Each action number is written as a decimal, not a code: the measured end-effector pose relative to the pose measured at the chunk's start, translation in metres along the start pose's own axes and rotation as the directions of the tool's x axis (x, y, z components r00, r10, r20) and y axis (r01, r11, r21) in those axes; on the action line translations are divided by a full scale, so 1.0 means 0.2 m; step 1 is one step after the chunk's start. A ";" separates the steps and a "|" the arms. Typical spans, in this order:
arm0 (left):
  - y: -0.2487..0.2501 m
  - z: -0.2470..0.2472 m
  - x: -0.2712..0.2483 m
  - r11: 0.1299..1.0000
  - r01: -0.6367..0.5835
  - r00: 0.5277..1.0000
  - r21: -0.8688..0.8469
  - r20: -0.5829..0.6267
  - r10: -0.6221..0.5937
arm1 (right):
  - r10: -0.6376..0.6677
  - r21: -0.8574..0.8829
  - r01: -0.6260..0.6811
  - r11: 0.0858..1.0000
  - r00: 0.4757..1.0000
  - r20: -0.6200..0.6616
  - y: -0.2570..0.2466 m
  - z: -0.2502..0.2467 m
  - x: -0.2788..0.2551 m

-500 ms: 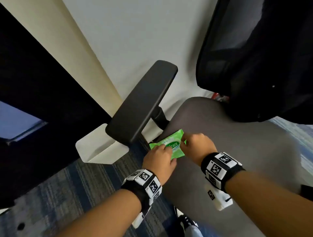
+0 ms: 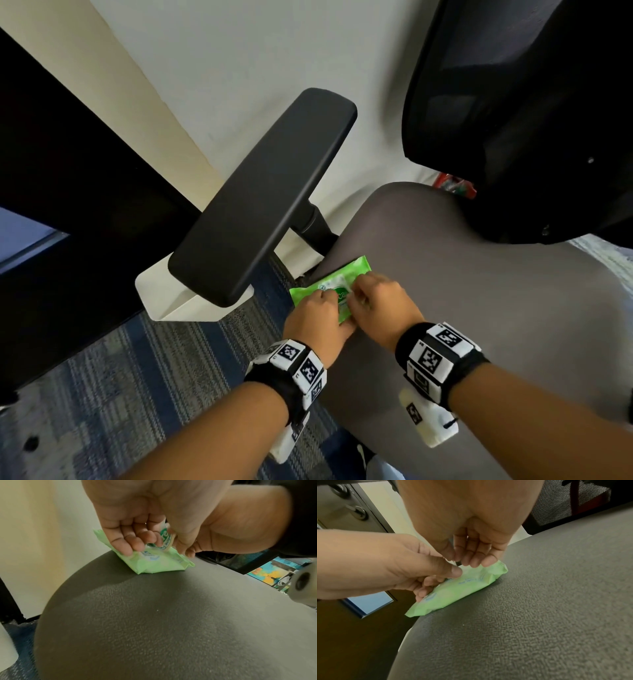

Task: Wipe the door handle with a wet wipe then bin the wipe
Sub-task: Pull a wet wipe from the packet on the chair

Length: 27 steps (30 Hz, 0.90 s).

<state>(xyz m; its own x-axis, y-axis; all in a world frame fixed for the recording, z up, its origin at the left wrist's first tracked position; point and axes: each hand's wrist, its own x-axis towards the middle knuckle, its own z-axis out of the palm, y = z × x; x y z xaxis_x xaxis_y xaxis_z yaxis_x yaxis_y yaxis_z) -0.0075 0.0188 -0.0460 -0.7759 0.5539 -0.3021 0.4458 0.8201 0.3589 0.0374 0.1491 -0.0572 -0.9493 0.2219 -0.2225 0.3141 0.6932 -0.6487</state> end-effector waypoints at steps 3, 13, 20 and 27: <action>0.00 -0.01 0.01 1.000 0.017 1.000 -0.020 0.025 -0.017 | -0.122 0.095 0.122 0.988 0.992 -0.011 -0.02 -0.01 -0.03; -0.06 0.01 0.00 0.968 0.003 0.995 -0.251 -0.094 -0.027 | -0.087 -0.118 0.096 0.988 0.993 0.078 -0.02 -0.01 0.00; -0.08 0.01 -0.01 0.952 0.015 0.991 -0.306 -0.122 -0.055 | -0.153 -0.289 0.178 0.941 0.982 0.107 -0.05 0.02 0.01; -0.09 0.01 -0.02 0.947 -0.007 0.989 -0.322 -0.140 -0.041 | -0.038 -0.297 0.080 0.951 0.989 0.143 -0.10 0.04 0.04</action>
<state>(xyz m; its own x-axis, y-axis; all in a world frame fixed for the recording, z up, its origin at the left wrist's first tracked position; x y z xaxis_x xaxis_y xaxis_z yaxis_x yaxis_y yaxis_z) -0.0111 0.0012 -0.0527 -0.8483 0.4945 -0.1895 0.2834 0.7263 0.6262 0.0229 0.1313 -0.0523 -0.9494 0.0946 -0.2995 0.2198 0.8812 -0.4186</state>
